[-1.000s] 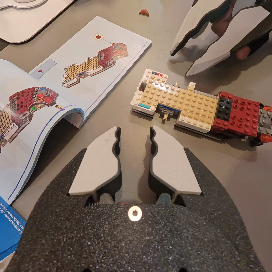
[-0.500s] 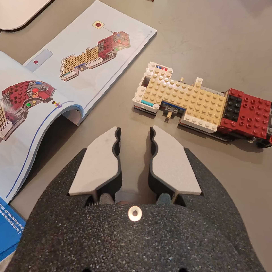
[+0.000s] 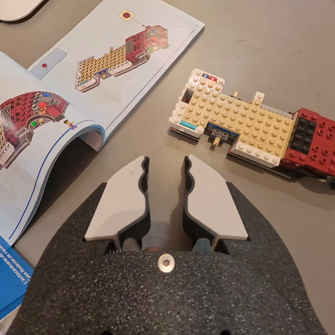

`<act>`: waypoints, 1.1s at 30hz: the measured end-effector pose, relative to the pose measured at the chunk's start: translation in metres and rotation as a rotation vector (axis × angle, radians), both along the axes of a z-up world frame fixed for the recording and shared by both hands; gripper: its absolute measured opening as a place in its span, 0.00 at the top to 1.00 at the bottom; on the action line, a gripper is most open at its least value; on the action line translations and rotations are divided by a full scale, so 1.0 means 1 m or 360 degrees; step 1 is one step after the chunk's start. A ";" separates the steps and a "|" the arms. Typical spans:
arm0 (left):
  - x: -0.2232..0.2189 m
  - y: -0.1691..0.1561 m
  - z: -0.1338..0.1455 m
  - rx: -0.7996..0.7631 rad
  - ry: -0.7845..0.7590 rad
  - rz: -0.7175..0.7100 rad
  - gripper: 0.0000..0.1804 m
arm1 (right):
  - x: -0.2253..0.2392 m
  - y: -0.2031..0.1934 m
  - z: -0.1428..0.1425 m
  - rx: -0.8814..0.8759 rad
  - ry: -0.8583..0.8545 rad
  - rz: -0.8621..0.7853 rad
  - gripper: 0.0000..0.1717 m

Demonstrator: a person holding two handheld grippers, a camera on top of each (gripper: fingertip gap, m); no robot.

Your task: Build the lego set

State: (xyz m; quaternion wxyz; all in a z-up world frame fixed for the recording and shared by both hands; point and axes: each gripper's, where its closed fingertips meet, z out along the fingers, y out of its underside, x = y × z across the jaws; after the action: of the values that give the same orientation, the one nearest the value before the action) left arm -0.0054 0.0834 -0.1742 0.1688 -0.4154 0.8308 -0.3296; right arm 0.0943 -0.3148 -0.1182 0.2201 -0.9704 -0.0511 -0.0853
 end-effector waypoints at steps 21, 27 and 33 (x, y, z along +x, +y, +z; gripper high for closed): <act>0.000 0.000 0.000 -0.0025 0.0012 -0.0004 0.78 | 0.021 0.023 -0.053 -0.0032 0.0187 0.0019 0.93; -0.001 -0.001 0.000 -0.0005 0.0002 -0.0013 0.78 | 0.011 0.019 -0.054 -0.0100 0.0169 0.0072 0.96; -0.001 -0.002 0.000 0.0006 -0.0004 -0.0023 0.78 | 0.009 0.011 -0.054 -0.0147 0.0158 0.0077 0.98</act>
State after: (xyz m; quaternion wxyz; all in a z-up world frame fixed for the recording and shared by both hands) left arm -0.0064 0.0815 -0.1744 0.1681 -0.4086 0.8343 -0.3298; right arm 0.1035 -0.3039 -0.1723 0.1793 -0.9810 -0.0676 -0.0292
